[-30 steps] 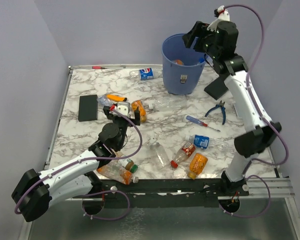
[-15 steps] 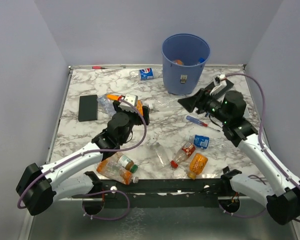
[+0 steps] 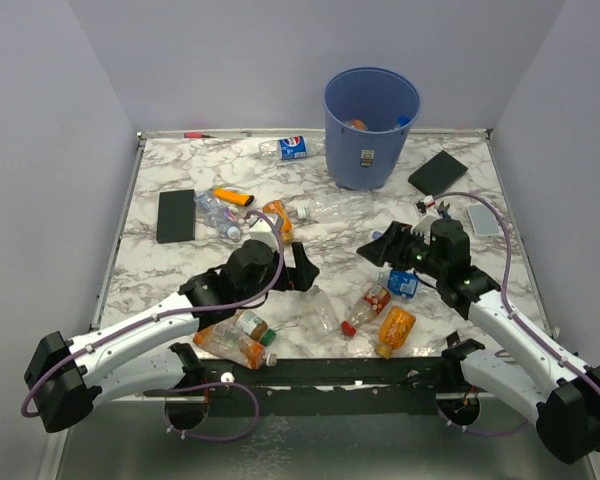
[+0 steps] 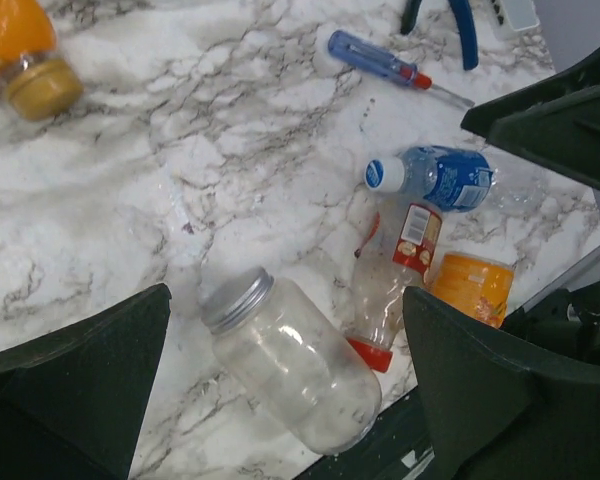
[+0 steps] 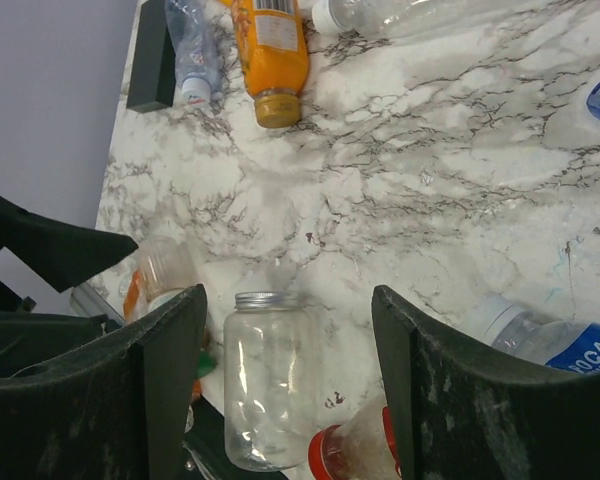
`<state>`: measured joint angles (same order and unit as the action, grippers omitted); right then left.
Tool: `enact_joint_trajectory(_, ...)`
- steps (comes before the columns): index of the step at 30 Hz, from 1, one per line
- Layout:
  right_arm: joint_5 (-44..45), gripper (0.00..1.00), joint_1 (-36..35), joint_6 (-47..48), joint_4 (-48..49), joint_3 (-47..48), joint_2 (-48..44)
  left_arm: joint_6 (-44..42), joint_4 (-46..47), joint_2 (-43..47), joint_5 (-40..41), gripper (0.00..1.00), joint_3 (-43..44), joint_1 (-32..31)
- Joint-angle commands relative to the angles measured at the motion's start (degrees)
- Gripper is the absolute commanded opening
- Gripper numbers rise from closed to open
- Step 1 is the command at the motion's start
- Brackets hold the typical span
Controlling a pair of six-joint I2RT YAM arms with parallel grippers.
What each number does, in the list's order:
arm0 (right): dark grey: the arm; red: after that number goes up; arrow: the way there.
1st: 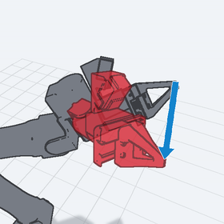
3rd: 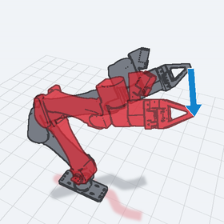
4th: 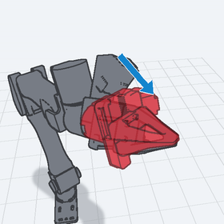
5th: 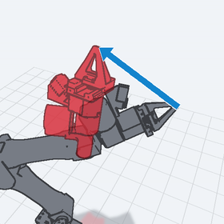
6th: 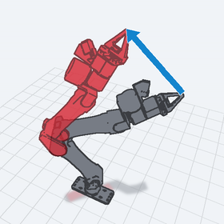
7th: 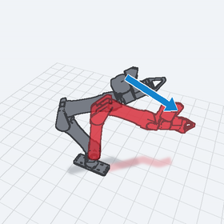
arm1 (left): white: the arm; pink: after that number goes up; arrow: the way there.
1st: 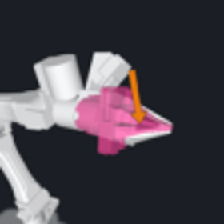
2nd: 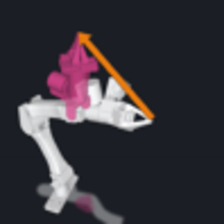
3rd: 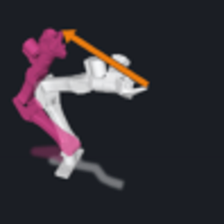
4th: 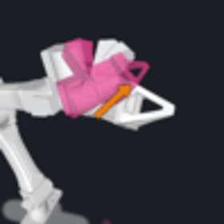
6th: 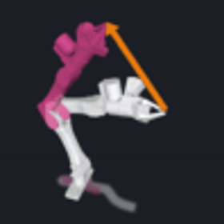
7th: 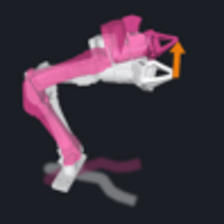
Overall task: Put the plastic bottles in the bin
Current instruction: Pick up the plastic bottle at the center of the board.
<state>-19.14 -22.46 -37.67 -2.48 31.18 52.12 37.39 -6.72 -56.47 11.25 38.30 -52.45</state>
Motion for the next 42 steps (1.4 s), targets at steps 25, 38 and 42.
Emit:
enact_joint_trajectory(25,-0.9,0.7,-0.1,-5.8,3.6,-4.0,-0.2,11.2,-1.1,-15.6,-15.9,0.99,-4.8,-5.6)
enact_joint_trajectory(38,-0.5,0.71,-0.1,-5.0,2.7,-4.1,-0.7,9.8,0.9,-25.1,-8.7,0.97,-0.3,-5.6)
enact_joint_trajectory(42,-0.3,0.7,-0.1,-4.5,2.7,-4.3,-1.1,5.8,-0.1,-27.1,-8.2,0.86,1.2,-5.6)
